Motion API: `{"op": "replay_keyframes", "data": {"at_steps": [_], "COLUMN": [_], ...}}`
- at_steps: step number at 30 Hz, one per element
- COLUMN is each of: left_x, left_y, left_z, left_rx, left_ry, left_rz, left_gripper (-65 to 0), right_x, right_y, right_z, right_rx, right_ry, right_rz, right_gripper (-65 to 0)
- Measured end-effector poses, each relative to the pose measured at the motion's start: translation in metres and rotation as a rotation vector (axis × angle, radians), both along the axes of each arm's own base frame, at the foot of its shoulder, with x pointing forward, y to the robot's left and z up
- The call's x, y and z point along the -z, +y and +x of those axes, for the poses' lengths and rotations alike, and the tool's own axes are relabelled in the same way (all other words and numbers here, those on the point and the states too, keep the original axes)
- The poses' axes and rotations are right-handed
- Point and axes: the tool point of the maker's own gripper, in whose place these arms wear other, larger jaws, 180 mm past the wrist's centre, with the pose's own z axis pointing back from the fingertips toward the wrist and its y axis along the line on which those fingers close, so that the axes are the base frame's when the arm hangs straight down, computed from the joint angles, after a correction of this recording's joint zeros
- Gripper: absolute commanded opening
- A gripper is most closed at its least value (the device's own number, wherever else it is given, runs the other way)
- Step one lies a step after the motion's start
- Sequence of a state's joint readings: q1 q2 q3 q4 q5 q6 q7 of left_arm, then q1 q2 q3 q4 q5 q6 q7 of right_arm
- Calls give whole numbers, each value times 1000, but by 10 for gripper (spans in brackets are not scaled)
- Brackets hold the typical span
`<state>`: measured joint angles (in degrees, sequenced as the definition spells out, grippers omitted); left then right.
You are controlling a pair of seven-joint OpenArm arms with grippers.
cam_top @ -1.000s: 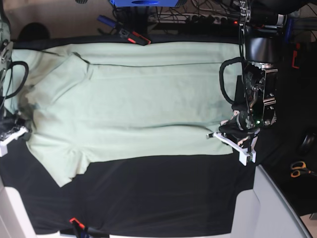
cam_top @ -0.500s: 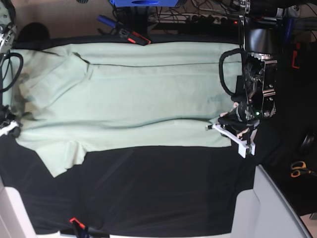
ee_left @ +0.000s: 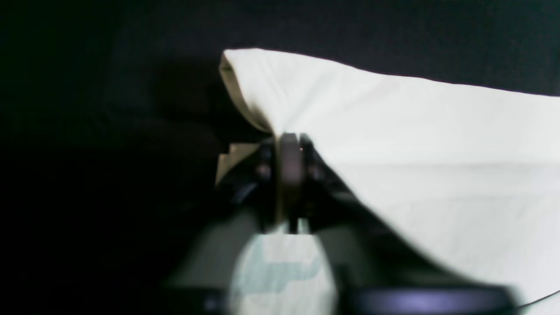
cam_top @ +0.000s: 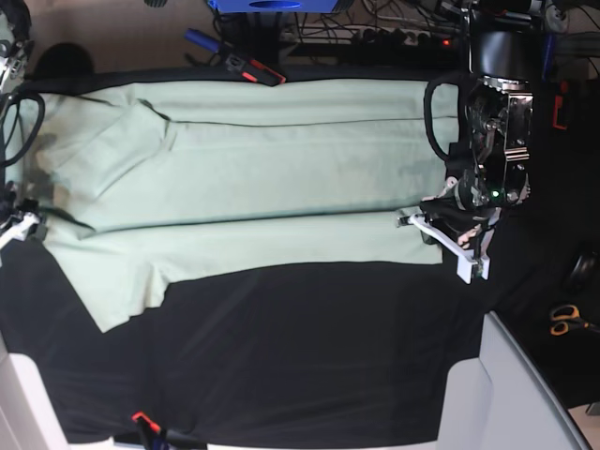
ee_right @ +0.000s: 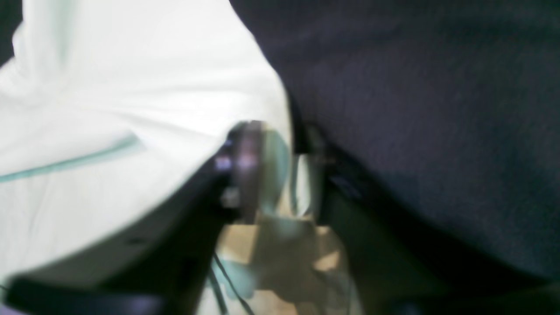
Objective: Fold the T-shirt properly
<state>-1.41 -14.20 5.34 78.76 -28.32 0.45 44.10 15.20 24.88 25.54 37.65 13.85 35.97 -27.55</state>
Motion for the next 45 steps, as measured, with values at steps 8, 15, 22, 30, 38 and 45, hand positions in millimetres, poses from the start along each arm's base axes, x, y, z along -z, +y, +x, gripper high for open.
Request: {"op": "replay_keyframes", "data": {"at_steps": [8,15,22,30,38,45], "left_x": [-15,-33,-31,-34,-33,-34], "left_y": [52,75,80,87,87,88], "left_z": [2,13,8,8,8,8], "left_rx": [-128,-190,-197,-200,-201,-201], "left_ry": [17,-18,-7,-13,-13,-13], "left_rz": [10,14,18,31,32,33], "left_gripper": [-326,-329,-329,-329,-329,-329], "right_x": [-15,-44,-8,-1,18,19], "right_y": [-3,-2,-8,-8,-3,7], "right_z": [19,64,48,46,28,33], "right_rx": [0,31,172,155,182,169], "right_ry": [-38,-126,-24,12,71,63], "right_rz": [-7,32,68,11,46,64], "right_gripper": [-229,-228,-228,-228,-234,-235]}}
